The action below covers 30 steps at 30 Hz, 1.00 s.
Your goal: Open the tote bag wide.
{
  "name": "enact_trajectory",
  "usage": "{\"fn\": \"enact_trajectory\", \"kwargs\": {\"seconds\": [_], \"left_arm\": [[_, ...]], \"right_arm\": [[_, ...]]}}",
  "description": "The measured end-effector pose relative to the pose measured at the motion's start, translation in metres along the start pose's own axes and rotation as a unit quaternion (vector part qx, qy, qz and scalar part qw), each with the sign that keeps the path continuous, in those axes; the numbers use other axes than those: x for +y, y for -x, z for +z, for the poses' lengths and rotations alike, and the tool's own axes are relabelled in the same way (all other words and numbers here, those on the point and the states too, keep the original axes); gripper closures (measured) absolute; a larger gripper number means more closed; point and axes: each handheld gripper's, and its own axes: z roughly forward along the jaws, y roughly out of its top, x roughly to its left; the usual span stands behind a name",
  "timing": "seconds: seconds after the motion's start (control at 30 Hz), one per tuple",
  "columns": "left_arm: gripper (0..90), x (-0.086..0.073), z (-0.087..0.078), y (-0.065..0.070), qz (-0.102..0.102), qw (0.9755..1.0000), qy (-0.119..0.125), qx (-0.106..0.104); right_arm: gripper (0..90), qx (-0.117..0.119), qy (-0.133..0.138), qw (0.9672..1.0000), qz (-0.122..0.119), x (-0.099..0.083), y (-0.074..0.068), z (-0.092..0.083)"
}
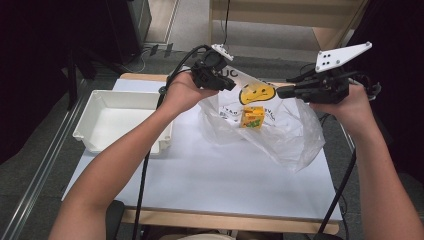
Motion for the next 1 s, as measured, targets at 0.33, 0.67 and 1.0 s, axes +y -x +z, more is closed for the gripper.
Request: {"fn": "enact_trajectory", "kwargs": {"seconds": [0.33, 0.67, 1.0], "left_arm": [[83.2, -0.006, 0.014, -0.008, -0.008, 0.9999, -0.007, 0.012], [83.2, -0.01, 0.038, -0.019, -0.012, 0.9992, -0.019, 0.034], [83.3, -0.022, 0.059, -0.032, -0.031, 0.9985, -0.023, 0.038]], "right_arm": [[90.0, -0.057, -0.061, 0.9959, 0.034, -0.042, 0.015, 0.035], [90.0, -0.086, -0.041, 0.9937, 0.058, -0.058, 0.053, 0.061], [90.0, -0.1, -0.037, 0.9901, 0.091, -0.078, 0.079, 0.084]]}}
